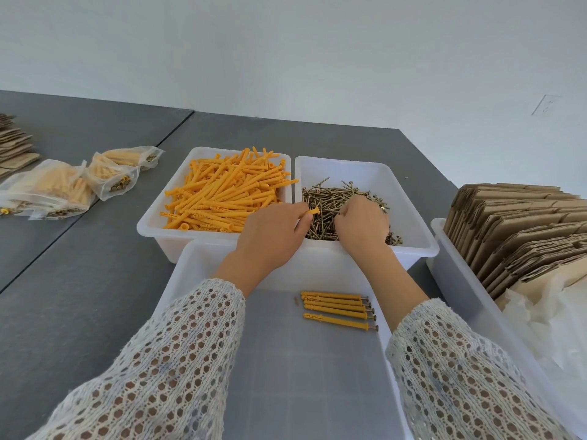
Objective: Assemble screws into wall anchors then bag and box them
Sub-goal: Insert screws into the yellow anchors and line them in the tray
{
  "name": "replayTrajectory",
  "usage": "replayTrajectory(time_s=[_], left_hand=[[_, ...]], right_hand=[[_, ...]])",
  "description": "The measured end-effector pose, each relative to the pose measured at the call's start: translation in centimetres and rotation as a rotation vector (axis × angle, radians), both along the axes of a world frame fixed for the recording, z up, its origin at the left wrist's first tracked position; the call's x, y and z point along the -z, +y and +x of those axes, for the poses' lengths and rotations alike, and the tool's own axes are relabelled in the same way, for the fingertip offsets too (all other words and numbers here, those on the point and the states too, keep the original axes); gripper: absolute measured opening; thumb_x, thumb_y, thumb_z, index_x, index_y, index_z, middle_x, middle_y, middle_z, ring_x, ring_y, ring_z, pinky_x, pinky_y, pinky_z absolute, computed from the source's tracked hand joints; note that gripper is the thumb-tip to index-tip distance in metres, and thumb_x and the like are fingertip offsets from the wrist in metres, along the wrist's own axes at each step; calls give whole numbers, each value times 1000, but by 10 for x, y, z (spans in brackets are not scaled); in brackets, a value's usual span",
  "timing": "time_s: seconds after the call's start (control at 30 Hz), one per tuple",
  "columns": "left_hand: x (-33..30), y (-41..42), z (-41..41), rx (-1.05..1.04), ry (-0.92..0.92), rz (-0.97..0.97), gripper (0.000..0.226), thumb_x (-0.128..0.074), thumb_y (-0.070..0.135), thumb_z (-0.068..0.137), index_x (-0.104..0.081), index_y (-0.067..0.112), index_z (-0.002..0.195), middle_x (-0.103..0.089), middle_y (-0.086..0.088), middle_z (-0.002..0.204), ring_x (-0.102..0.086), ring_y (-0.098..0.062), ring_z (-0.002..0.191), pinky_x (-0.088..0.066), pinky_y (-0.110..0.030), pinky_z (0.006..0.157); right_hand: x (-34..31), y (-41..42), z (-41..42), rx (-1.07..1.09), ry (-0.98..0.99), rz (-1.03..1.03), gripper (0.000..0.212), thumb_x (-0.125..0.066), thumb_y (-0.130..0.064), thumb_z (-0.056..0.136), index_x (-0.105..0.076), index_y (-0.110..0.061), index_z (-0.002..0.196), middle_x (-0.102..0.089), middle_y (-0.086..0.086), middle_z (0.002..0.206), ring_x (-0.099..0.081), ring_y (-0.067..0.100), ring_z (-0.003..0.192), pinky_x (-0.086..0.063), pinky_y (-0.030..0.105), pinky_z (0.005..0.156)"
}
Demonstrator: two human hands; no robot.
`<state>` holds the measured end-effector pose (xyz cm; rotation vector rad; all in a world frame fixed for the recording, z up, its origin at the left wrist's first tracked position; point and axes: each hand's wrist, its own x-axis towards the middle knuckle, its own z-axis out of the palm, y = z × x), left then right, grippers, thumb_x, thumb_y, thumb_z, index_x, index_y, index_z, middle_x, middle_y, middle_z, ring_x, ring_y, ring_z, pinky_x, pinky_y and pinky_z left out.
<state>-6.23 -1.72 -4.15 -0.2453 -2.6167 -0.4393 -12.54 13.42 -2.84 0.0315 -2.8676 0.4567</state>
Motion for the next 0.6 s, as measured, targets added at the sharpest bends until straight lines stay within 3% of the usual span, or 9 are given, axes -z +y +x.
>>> replayTrajectory(time_s=[0.17,0.3,0.37,0.5,0.6], left_hand=[[1,0,0,2,6,-1,32,-36,36,106,-43,24,77,-43,8,63,-44,-14,60,-26,-28,48],[1,0,-1,-5,-3,-5,32,-36,37,106,-44,23,78,-43,8,64,-45,-14,61,-26,-29,48],[1,0,-1,-5,-8,-7,33,-35,37,106,-44,23,77,-43,8,63,-45,-14,61,-26,-29,48],[1,0,-1,-9,-13,-3,33,-36,37,106,-44,23,77,-42,9,62,-44,-13,60,-26,-28,48],[0,0,-1,-2,-14,5,33,-36,36,106,-43,24,76,-42,9,62,-45,-14,60,-27,-28,48]], right_hand=[[0,0,2,-68,183,-207,20,-47,-3,89,-67,-9,90,-66,7,82,-62,25,76,-54,40,73],[-4,-2,0,-125,269,-559,18,-50,-5,95,-67,-9,95,-65,1,83,-56,6,68,-45,15,63],[-7,-5,1,-128,286,-749,18,-51,-5,97,-67,-11,95,-67,1,81,-57,5,68,-42,7,62],[-11,-10,4,-66,316,-1004,21,-44,-12,100,-64,-13,92,-62,0,70,-54,6,63,-46,18,67],[-14,-7,3,-3,329,-1121,27,-37,-14,102,-58,-13,85,-55,0,64,-46,6,54,-41,22,59]])
